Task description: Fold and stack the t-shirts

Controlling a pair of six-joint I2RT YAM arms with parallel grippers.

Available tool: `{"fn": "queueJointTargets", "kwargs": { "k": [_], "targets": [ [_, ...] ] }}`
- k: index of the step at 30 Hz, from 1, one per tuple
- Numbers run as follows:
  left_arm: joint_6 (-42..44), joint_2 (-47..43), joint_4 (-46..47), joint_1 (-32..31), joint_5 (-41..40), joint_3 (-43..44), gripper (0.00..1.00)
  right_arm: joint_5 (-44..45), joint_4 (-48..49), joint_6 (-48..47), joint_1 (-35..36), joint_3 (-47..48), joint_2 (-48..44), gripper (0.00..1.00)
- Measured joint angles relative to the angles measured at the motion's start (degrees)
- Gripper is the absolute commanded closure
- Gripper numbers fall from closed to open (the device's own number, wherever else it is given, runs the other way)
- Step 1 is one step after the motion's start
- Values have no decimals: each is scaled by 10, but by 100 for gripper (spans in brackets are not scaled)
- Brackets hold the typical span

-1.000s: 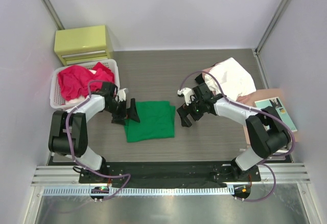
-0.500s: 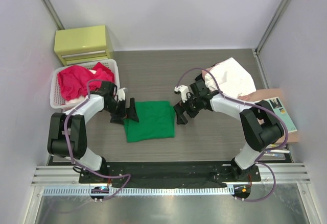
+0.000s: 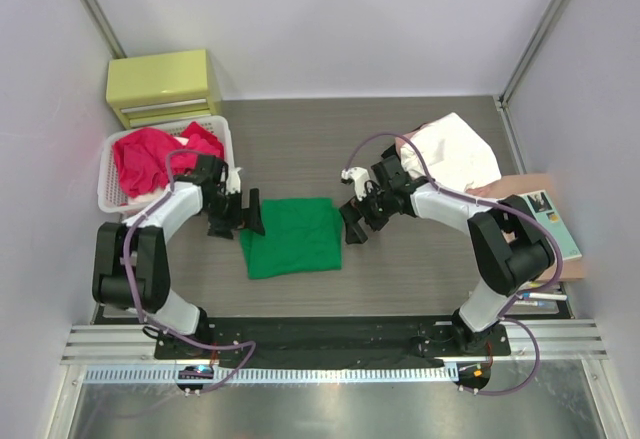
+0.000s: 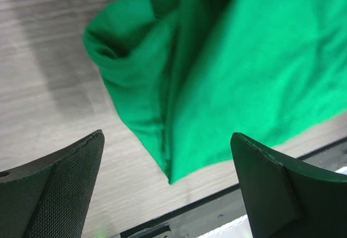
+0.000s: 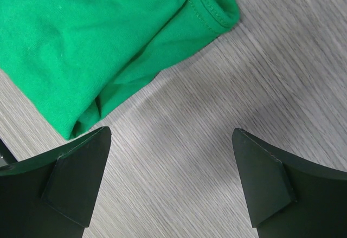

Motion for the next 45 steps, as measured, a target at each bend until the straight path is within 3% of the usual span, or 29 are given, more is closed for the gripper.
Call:
{"fn": "queueJointTargets", "kwargs": {
  "k": [6, 11, 21, 36, 37, 38, 39, 40, 41, 42, 43, 45],
  "targets": [
    [5, 74, 7, -3, -9, 24, 0, -12, 7, 9, 0, 10, 21, 0],
    [4, 83, 12, -3, 6, 32, 0, -31, 15, 19, 0, 16, 26, 0],
    [6, 96, 37, 7, 87, 35, 0, -153, 24, 52, 0, 43, 77, 0],
    [14, 122, 57, 0, 139, 49, 3, -220, 43, 81, 0, 93, 137, 0],
    [14, 123, 58, -3, 140, 51, 8, -226, 45, 84, 1, 99, 143, 3],
    [14, 123, 58, -5, 141, 51, 28, -232, 47, 87, 1, 104, 150, 10],
    [15, 124, 59, -7, 141, 51, 38, -236, 47, 89, 2, 110, 155, 20],
    [18, 125, 60, -8, 141, 51, 46, -239, 50, 92, 2, 115, 162, 36],
    [18, 127, 62, -9, 142, 51, 66, -240, 52, 94, 3, 119, 168, 47],
    [21, 128, 64, -9, 142, 52, 80, -239, 55, 95, 5, 122, 174, 66],
    [22, 130, 66, -9, 142, 52, 95, -237, 57, 96, 5, 122, 181, 95],
    [30, 134, 67, -10, 144, 54, 100, -233, 54, 98, 6, 122, 194, 99]
  ]
}}
